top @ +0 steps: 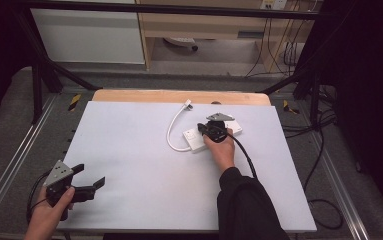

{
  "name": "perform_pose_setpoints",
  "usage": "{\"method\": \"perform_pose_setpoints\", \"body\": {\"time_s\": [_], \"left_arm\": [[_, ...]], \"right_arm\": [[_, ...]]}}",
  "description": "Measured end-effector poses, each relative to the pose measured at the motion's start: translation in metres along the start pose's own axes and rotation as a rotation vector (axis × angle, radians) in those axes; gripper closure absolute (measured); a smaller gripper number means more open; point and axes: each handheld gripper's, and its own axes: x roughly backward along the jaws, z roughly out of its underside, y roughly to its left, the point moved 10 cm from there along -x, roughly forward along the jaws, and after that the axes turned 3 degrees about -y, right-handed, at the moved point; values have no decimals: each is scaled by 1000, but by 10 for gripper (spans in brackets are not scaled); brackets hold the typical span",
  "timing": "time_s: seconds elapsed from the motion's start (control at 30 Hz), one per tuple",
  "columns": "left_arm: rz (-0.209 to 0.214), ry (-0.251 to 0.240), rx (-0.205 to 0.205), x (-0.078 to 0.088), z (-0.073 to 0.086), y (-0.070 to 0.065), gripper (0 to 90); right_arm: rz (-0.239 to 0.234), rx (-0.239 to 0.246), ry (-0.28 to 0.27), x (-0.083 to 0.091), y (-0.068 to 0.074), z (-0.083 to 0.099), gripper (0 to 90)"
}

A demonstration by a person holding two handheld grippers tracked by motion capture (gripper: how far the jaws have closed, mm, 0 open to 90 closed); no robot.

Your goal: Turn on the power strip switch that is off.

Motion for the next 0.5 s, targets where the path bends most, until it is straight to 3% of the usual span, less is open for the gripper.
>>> {"method": "perform_pose_setpoints", "body": {"time_s": [0.5], "left_arm": [[0,0,0,0,0,0,71]], "right_arm": [[-5,-6,-20,4,0,-6,900]]}}
